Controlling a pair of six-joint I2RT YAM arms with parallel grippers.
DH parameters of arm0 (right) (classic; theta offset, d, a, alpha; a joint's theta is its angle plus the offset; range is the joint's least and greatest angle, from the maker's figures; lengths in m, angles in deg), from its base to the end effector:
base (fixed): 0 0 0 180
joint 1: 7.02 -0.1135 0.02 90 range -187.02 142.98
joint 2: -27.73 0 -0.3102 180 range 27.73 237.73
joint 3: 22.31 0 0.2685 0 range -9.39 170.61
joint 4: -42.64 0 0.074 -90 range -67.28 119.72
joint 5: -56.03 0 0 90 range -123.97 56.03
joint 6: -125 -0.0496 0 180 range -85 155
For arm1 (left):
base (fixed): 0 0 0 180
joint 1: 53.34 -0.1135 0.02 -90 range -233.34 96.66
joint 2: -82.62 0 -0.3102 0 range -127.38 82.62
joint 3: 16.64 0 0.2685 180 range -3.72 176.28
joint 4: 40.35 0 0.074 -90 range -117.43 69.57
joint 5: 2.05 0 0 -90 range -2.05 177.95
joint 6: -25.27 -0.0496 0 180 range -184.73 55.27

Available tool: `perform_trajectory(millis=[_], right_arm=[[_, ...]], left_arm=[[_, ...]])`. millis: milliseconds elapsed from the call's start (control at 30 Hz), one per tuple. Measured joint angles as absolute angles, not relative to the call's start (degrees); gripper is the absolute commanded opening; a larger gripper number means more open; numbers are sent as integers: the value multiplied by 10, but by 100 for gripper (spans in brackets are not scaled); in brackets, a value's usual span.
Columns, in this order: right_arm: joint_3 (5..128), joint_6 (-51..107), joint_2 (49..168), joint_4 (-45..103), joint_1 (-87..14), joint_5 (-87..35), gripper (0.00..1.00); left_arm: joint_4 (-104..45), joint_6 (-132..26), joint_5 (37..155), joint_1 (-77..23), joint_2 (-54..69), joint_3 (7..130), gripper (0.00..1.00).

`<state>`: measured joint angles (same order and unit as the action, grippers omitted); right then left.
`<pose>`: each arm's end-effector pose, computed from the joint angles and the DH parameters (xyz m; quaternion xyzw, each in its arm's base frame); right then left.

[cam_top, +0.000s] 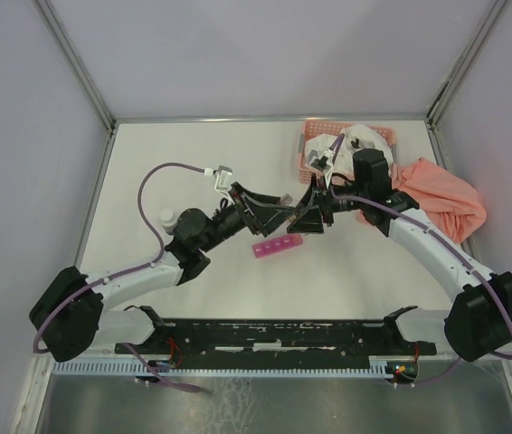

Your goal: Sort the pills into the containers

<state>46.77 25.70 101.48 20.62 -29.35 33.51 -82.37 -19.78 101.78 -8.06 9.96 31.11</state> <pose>0.2452 0.1502 0.3477 -0.3699 0.6702 0.5738 0.2910 0.1941 -0.2129 0.3325 0.0985 0.5894 -0.6163 0.5129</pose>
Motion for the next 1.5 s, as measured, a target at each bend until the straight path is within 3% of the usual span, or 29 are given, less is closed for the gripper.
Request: perform_trajectory(millis=[133,333,633,800,1067,1333,1500], right_arm=[[477,308,1006,162,-293,320,2],[492,393,991,97,-299,294,2],[496,529,945,31,-335,172,2],[496,564,944,18,-350,114,3],[496,584,946,13,-359,76,3],[496,589,952,10,-362,64,3],[496,589,952,9,-362,60,3]], left_arm=[[-784,-216,985,-69,163,285,99],[-758,-223,909,-69,255,245,99],[-707,-145,818,-62,275,219,99],[-590,-97,677,20,264,267,100],[-497,-37,548,85,197,359,87],[-451,-9,513,104,133,408,79],[-443,-5,503,111,123,425,66]])
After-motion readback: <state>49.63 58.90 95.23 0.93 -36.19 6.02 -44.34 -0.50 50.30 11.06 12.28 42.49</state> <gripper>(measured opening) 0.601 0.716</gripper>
